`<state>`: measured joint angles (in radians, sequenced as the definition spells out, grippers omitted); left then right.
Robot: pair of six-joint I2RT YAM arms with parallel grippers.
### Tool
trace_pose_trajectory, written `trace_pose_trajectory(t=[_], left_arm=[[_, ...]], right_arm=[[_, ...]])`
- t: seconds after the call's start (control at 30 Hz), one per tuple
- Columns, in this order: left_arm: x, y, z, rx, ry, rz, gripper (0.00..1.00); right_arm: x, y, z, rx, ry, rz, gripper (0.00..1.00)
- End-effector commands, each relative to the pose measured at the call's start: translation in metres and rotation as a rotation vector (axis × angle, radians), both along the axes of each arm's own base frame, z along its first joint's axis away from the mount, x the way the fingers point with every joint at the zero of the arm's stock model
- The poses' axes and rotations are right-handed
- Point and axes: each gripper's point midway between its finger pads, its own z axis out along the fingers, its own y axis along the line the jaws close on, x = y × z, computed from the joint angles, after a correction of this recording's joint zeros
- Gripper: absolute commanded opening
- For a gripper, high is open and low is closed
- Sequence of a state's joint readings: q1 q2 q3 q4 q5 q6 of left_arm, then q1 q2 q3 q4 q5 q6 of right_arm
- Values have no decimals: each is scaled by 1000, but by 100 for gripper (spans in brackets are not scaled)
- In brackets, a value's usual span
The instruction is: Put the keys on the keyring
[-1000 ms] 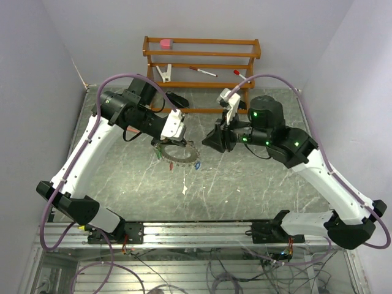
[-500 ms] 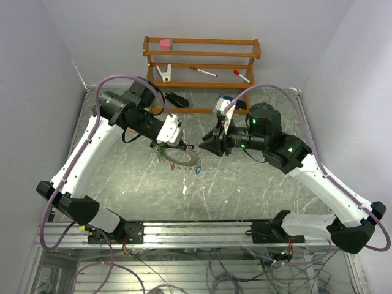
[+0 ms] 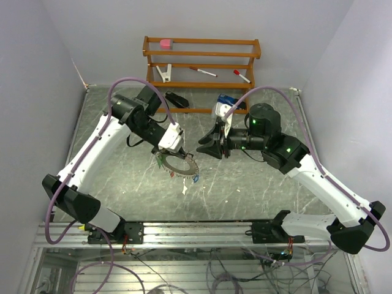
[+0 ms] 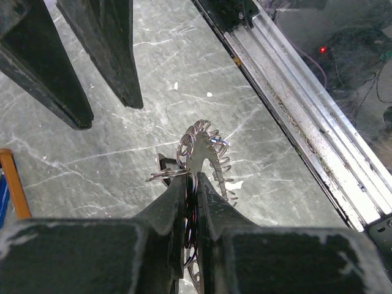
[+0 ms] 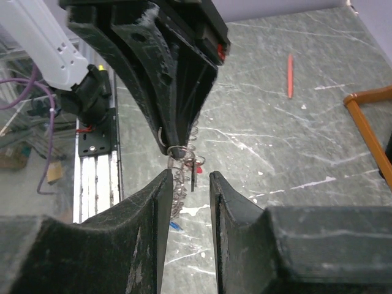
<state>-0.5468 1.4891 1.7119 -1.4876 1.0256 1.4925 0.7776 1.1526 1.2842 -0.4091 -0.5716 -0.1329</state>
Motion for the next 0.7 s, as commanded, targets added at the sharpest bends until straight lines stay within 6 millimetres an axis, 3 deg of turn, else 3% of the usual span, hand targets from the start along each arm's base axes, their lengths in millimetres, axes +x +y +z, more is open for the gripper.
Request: trace_pose_trajectory(t=[0.0, 0.37, 0.67], left_arm=[[-6, -8, 8, -71, 0, -53, 10], [-17, -16, 16, -92, 33, -76, 10], [-30, -17, 16, -63, 37, -93, 10]], right_arm=[[-12, 4, 15, 48, -7, 81, 30], [-26, 18, 2, 38, 66, 222, 30], [-27, 25, -7, -4, 111, 284, 28]])
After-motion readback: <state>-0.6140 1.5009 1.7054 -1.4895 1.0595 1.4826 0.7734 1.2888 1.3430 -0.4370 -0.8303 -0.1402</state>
